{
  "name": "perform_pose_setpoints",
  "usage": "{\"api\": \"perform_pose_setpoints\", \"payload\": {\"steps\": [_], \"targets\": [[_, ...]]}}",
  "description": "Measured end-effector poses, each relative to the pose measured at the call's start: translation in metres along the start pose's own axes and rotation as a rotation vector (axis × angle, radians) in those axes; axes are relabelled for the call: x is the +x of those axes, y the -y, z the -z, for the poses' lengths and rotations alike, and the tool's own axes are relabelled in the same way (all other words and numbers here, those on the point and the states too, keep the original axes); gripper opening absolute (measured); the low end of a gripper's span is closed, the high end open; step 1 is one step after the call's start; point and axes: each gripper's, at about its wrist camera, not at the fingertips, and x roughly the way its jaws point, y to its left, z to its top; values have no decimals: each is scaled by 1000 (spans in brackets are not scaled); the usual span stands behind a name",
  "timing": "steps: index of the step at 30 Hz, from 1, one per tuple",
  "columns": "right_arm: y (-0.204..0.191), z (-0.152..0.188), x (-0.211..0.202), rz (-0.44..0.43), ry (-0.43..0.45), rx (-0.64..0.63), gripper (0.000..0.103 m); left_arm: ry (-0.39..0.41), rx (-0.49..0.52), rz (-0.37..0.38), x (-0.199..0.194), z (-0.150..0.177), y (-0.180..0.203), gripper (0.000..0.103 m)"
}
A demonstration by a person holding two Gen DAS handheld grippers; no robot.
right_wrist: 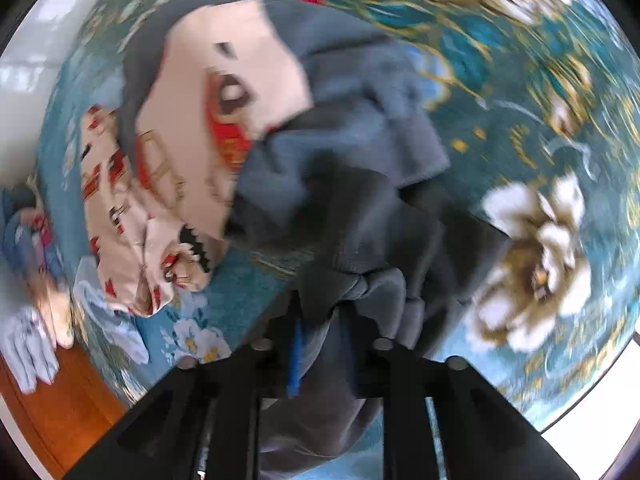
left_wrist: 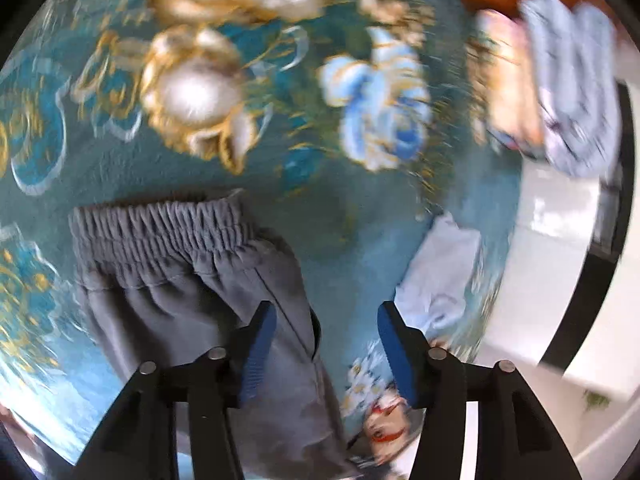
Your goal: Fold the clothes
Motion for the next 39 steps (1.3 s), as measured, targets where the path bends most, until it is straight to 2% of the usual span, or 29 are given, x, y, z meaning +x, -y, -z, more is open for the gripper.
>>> {"api": "perform_pose_setpoints", "payload": {"steps": [1,3,6,9,13,18,21,23,28,34,39], "targets": [[-3,0,-1,-14,2,-18,31,28,40,-32,-9,5,0,62],[-4,6,-9,-67,19,-47,47,81,96,-122,-25,15,-9,66],[3,19,-24,-122,55,-81,55,110,82,-213,-29,26,-45,69],[21,34,-37,-133,77,-95,56,97,5,-201,-19,30,-83,70],[58,53,-39,-95,58,-64,56,109,-65,-173,5,25,-113,71],[88,68,-42,-14,91,-49,56,156,-55,-109,18,23,-118,72],[101,74,-37,-13,98,-51,56,173,-43,-81,20,24,-118,70],[107,77,-31,-28,102,-52,56,176,-49,-69,20,23,-117,47],[114,85,-15,-50,98,-63,57,204,-59,-60,12,19,-101,32],[113,83,-20,-111,130,-95,57,247,-11,-38,-13,5,-79,29],[113,68,-21,-168,163,-89,57,233,-73,-70,-5,-14,-82,29]]}}
